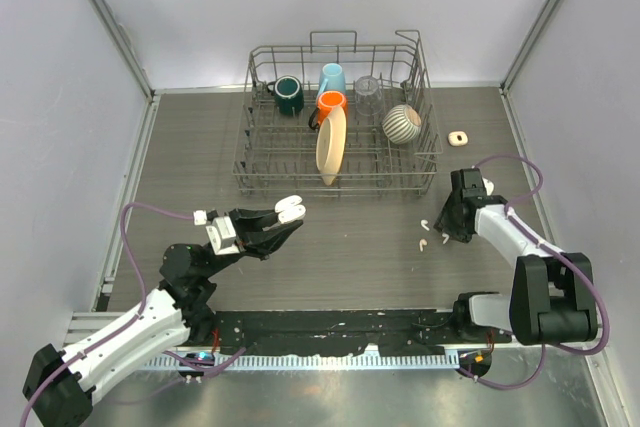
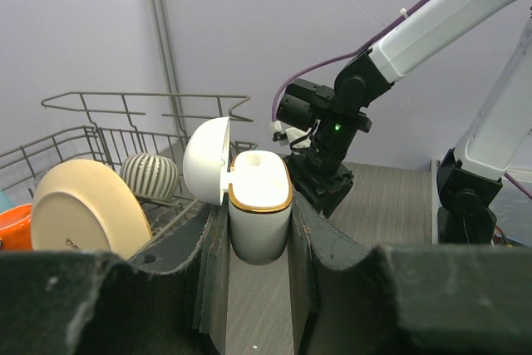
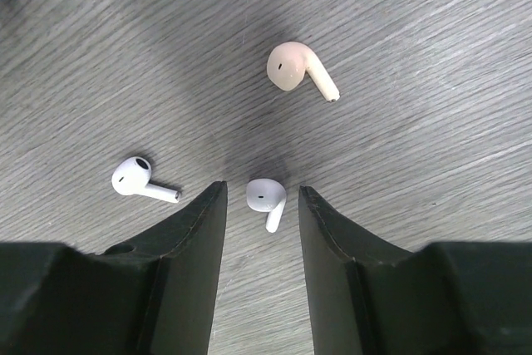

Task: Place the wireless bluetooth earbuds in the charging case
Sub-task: Pick up the earbud from the center of the board.

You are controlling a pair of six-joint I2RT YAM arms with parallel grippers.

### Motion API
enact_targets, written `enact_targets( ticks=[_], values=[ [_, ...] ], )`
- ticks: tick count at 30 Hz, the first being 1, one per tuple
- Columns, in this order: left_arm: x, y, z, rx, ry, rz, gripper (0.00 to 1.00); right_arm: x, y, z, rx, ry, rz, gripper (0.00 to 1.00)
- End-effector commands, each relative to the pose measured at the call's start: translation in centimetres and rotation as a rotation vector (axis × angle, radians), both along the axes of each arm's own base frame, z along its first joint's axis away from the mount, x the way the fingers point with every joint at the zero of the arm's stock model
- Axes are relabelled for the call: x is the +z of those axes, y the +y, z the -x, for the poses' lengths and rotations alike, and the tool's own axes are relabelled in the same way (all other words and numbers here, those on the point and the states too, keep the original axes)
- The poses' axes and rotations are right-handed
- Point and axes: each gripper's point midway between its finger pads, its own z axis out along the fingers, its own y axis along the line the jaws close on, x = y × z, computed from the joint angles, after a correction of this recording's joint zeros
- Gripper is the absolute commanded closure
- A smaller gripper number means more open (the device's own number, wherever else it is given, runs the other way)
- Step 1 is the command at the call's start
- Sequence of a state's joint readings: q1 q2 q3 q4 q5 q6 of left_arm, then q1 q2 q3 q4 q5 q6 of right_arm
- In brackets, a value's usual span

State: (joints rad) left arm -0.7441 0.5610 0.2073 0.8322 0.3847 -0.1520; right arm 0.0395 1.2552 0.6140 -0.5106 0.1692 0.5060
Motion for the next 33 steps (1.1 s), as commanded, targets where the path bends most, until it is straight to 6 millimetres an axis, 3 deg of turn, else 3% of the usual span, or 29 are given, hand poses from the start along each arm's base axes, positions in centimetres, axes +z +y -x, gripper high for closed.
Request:
enact_targets(
  ticks=[1,9,22,33],
  values=[
    [2.6,0.4,0.2,0.011,-0.057,0.046,1.00,0.9,0.2,-1.0,0.019,-0.016,0.001,0.55],
    [2.6,0.5,0.2,0.014,-0.060,0.046,1.00,0.4,0.2,-0.9,0.021,0.011,0.004,0.57],
    [2.6,0.5,0.2,0.017,-0.060,0.047,1.00,0.2,0.2,-0.9,0.003,0.016,0.000,0.73],
    [2.8,0.7,0.2,0.026,-0.059,0.051,1.00,0.1,0.9,-0.7,-0.117,-0.065,-0.031,0.75]
  ],
)
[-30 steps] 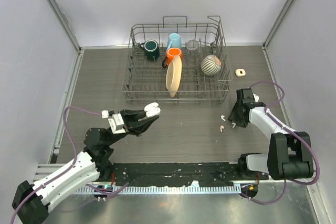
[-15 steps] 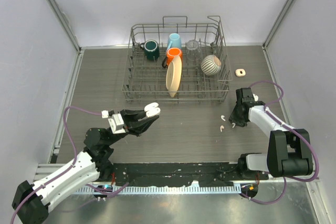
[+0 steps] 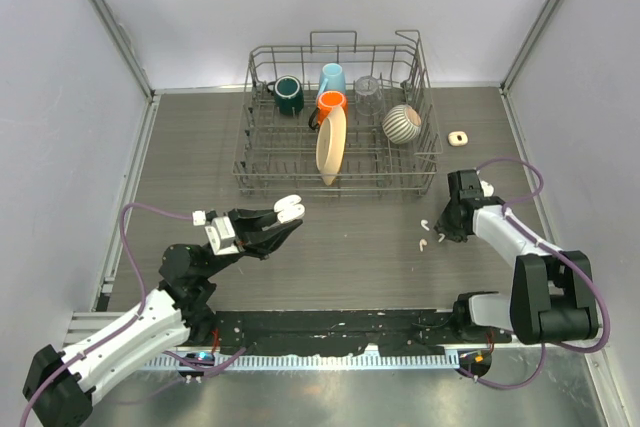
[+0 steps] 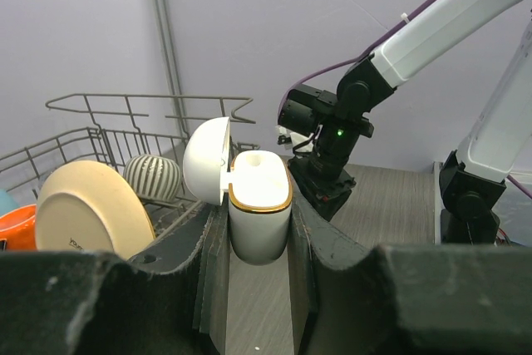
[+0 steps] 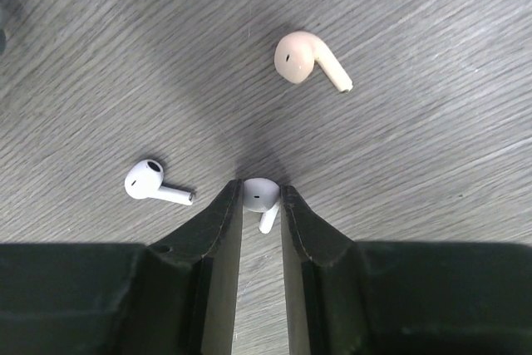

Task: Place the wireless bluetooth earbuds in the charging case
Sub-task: Pick up the earbud from the center of the board.

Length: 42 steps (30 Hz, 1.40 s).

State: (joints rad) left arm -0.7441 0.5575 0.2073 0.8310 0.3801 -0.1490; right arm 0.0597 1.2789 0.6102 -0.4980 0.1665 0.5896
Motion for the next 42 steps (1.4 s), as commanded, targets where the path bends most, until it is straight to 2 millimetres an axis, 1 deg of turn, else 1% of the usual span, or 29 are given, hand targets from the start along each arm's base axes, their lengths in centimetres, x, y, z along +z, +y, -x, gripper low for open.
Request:
enact_targets(
  ticks=[1,3,4,6,10,17,25,29,36,42],
  values=[
    [2.70,0.59,0.14,0.023,-0.055,0.047,1.00,0.70,-0.03,-0.57,-0.064,-0.071,0.018,0.73],
    [2.74,0.63,0.17,0.024,-0.059,0.047,1.00,0.70,-0.05,-0.47,-0.060,-0.067,0.024,0.69],
    [2.71,0.66,0.16,0.026,-0.060,0.047,1.00,0.77,0.06,-0.59,-0.056,-0.069,0.018,0.64],
    [2.70,0.61,0.11,0.026,-0.057,0.046,1.00,0.72,0.04,-0.61,-0.045,-0.063,0.025,0.58],
    [2.60,0.53,0.13,0.022,-0.058,0.044,1.00,0.89,0.01,-0.81,-0.027,-0.057,0.038,0.55],
    [2.51,0.57,0.11,0.023,-0.054,0.044,1.00,1.28,0.18,-1.22,0.043,-0.050,0.052,0.56],
    [2.51,0.57,0.15,0.022,-0.055,0.044,1.00,1.16,0.51,-1.33,0.141,-0.006,0.072,0.56],
    [2.57,0.57,0.18,0.021,-0.056,0.044,1.00,1.09,0.64,-1.33,0.153,0.003,0.075,0.57],
    [2.62,0.61,0.17,0.022,-0.056,0.044,1.00,0.98,0.64,-1.16,0.153,0.013,0.077,0.63],
    [2.58,0.57,0.26,0.017,-0.055,0.043,1.00,0.97,0.53,-1.09,0.149,0.017,0.082,0.64]
  ],
)
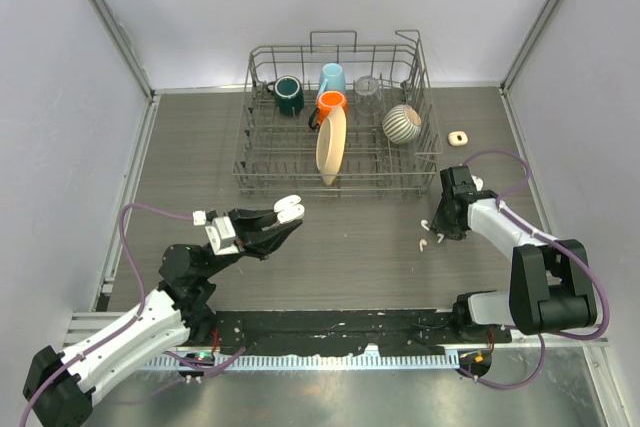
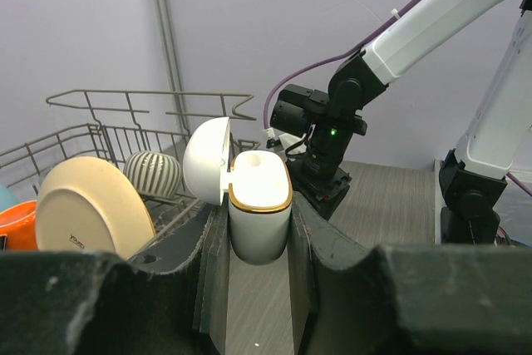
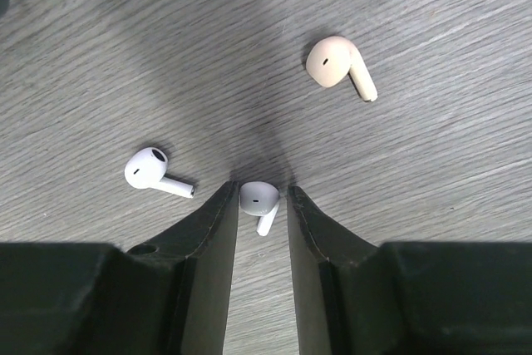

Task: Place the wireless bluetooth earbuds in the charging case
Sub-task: Pick up the earbud from the center of the board.

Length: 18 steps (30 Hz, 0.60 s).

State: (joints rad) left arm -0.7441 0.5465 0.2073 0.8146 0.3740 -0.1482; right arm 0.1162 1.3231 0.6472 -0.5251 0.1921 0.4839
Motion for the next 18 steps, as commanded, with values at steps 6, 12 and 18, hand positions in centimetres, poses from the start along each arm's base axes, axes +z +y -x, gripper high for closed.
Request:
enact_targets(
  ticks=[6,12,18],
  values=[
    [2.64,0.49,0.24,0.016,-0.061,0.043,1.00,1.00,-0.09,-1.20,0.001,-0.032,0.016,0.67],
    [2.67,0.39,0.30,0.009,-0.061,0.043,1.00,0.90,-0.21,-1.26,-0.002,-0.031,0.020,0.65],
    [2.60,0.42,0.23,0.012,-0.060,0.043,1.00,0.90,-0.18,-1.40,0.000,-0.034,0.022,0.65]
  ],
)
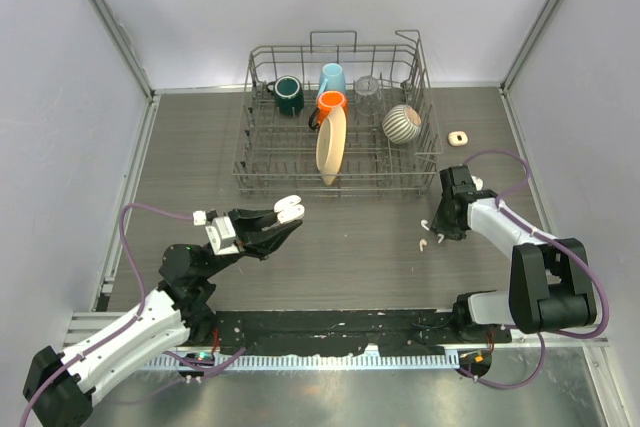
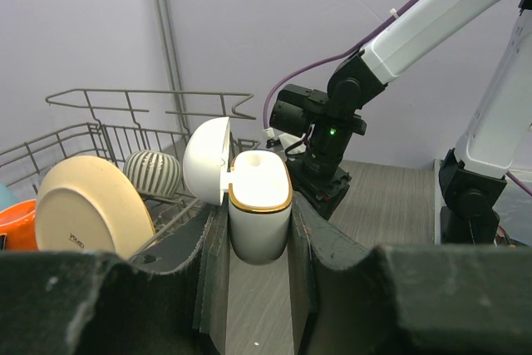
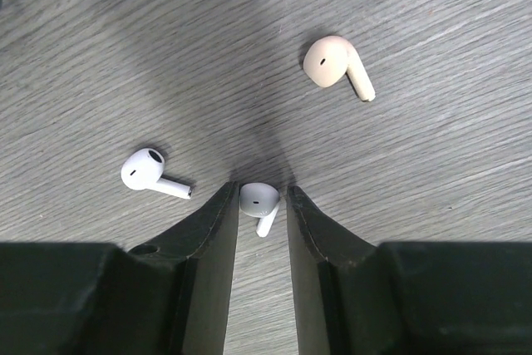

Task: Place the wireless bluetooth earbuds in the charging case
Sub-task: Pick up the earbud from the center of the board.

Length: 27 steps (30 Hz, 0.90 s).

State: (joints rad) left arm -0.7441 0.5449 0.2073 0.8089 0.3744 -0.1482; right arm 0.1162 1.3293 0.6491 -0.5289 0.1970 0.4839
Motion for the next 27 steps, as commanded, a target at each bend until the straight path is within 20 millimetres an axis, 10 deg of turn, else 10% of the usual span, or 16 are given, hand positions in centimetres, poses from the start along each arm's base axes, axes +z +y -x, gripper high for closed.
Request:
enact_targets(
  ticks=[1,27],
  values=[
    [2.77,0.42,0.28,0.011,-0.064,0.047,1.00,1.00,-0.16,-1.48,0.001,-0.043,0.018,0.64],
    [2.62,0.59,0.28,0.019,-0.062,0.042,1.00,1.16,-0.26,-1.76,0.007,-0.053,0.030,0.73]
  ],
)
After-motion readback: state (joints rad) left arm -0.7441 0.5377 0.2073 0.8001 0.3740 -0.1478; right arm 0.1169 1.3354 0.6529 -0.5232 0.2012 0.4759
